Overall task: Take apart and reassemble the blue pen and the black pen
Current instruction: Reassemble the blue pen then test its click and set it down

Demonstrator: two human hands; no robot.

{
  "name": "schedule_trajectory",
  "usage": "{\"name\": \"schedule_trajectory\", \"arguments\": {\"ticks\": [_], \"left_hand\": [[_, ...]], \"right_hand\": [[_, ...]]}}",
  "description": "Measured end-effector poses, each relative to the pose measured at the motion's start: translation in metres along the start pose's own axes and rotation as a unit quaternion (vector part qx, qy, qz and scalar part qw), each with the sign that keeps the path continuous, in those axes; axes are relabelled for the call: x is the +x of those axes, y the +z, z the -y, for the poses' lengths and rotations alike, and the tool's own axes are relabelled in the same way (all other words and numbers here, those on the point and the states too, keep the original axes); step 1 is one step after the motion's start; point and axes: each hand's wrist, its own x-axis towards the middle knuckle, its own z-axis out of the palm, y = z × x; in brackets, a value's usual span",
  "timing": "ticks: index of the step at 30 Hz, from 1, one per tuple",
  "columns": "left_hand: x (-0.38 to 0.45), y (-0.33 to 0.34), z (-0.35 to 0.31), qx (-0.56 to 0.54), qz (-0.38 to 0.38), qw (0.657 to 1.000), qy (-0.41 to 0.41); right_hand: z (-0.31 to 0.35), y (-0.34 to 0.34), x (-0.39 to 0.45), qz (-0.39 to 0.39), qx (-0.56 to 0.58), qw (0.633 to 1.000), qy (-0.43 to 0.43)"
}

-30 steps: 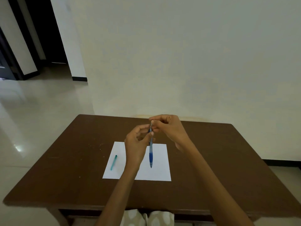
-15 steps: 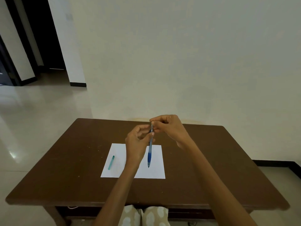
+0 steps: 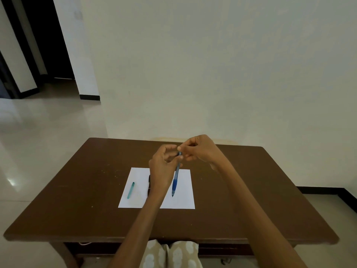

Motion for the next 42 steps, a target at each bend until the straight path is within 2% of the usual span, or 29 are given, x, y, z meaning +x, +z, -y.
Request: {"name": "schedule_trajectory", "arguments": {"ticks": [5,9,11,13,15,17,18,20,23,26,32,37,42], "left_hand": [[0.004,0.004,0.013,-0.017,-0.013,1.000,0.008],[0.009,0.011,0.026,-0.044,0.002,0.999,-0.003],[0.010,0.014,0.034,-0.082,-0.006,0.996,-0.030],[0.012,0.017,0.049,-0.160,-0.005,0.982,-0.098],[0.013,0.023,0.071,-0.282,0.019,0.939,-0.197],[0.010,0.030,0.096,-0.413,0.036,0.864,-0.285],[0.007,0.034,0.106,-0.465,0.038,0.827,-0.315],[0.003,0.045,0.124,-0.523,0.026,0.773,-0.357],[-0.003,0.055,0.136,-0.587,0.009,0.714,-0.380],[-0.002,0.060,0.152,-0.632,-0.009,0.676,-0.379],[-0.009,0.059,0.184,-0.665,0.009,0.661,-0.349],[-0.010,0.061,0.198,-0.659,0.009,0.663,-0.355],[-0.006,0.059,0.205,-0.659,0.003,0.663,-0.354]], "right_hand": [[-0.021,0.012,0.001,0.003,0.017,1.000,-0.003],[-0.043,0.025,0.004,-0.034,0.081,0.996,-0.004],[-0.052,0.028,0.009,-0.055,0.123,0.991,-0.003],[-0.060,0.030,0.016,-0.082,0.213,0.974,0.005],[-0.068,0.032,0.026,-0.112,0.369,0.922,0.029],[-0.077,0.037,0.037,-0.131,0.489,0.861,0.051],[-0.083,0.041,0.043,-0.137,0.525,0.838,0.062],[-0.091,0.050,0.058,-0.144,0.564,0.810,0.078],[-0.099,0.062,0.072,-0.119,0.590,0.794,0.082],[-0.113,0.074,0.085,-0.097,0.565,0.815,0.089],[-0.135,0.079,0.096,-0.072,0.558,0.819,0.110],[-0.142,0.088,0.104,-0.058,0.528,0.835,0.141],[-0.144,0.096,0.108,-0.050,0.547,0.821,0.156]]}}
